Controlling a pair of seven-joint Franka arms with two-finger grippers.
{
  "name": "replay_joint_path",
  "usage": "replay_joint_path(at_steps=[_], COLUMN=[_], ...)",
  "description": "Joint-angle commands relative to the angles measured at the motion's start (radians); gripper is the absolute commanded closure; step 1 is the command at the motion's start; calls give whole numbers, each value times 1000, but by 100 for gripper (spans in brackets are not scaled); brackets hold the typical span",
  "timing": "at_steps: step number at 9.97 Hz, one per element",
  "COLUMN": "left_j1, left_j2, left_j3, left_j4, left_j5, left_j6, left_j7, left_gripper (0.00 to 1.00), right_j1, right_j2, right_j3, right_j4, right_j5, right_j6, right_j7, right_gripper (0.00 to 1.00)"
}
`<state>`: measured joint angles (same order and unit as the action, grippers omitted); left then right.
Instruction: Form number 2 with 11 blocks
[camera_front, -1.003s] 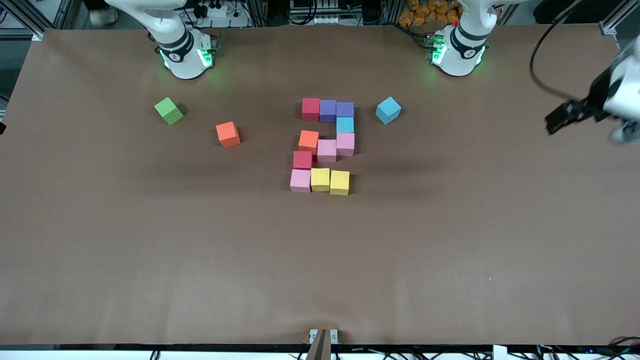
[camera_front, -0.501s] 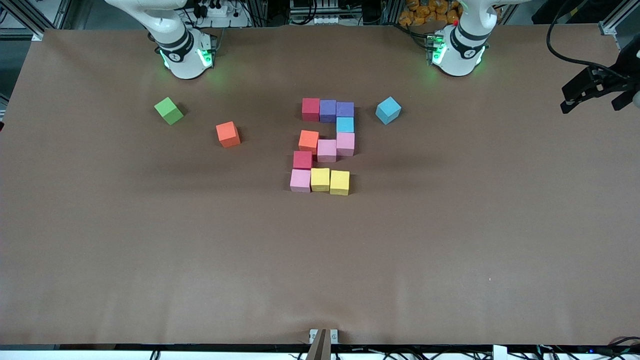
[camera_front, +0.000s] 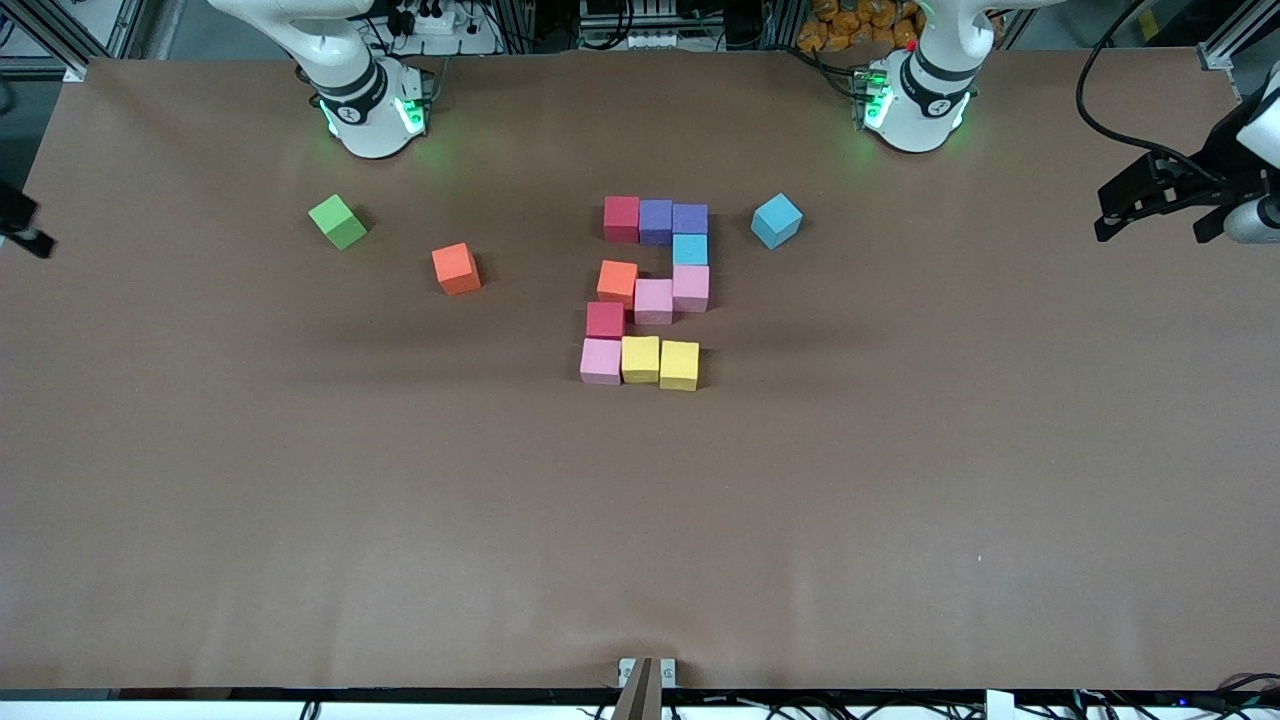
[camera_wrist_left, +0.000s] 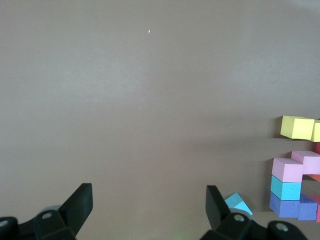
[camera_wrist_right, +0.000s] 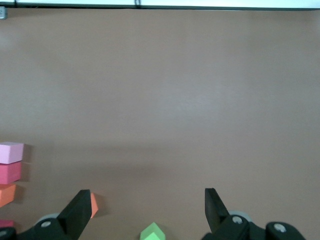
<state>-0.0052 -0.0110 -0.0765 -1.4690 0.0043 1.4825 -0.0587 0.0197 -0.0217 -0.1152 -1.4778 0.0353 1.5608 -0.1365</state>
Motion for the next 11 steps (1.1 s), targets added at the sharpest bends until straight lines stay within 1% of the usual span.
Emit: replay_joint_path(at_steps=[1, 11], left_j1=[5, -1], left_j2=[8, 8], left_j3=[7, 6], left_j4=[26, 24], left_j5=[-26, -17], left_j6=[-13, 5], left_j7=[27, 22], left_gripper=[0, 0], right_j1=[63, 72], right_j2=[26, 34], right_j3=[2, 2], right_j4=[17, 22], right_j5=[-12, -11], right_j6=[-22, -22], right_j7=[29, 20], right_gripper=[0, 0])
